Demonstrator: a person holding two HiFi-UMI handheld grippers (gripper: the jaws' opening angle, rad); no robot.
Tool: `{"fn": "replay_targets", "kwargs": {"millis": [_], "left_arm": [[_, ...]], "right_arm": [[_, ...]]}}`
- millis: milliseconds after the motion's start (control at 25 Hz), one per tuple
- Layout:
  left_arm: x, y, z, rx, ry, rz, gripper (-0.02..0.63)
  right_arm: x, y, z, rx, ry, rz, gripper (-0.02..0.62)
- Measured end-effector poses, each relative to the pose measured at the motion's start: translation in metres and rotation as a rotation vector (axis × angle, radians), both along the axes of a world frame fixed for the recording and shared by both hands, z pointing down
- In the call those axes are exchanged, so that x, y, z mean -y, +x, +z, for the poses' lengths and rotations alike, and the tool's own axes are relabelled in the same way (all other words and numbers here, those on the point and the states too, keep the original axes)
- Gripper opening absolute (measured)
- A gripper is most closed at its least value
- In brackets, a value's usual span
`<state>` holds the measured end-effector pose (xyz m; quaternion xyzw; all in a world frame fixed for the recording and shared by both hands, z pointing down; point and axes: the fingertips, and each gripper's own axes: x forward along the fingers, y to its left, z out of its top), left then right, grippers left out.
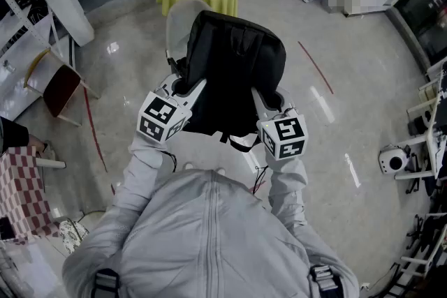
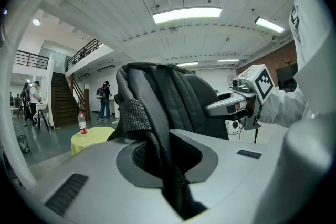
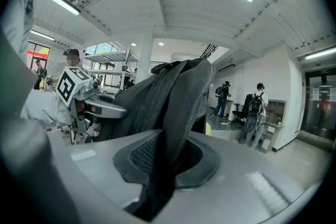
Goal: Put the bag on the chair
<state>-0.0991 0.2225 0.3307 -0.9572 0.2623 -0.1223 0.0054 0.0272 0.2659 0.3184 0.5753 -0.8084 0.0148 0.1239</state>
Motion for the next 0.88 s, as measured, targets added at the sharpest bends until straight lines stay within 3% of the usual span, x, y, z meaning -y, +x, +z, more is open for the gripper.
{"fn": "replay_targets", "kwargs": {"millis": [880], "left_arm": [[0.022, 0.034, 0.029, 0.044, -0.039, -0.107, 0.043]], "right_arm": [[0.037, 0.039, 0.028, 0.021, -0.047, -0.07, 0.071]]}}
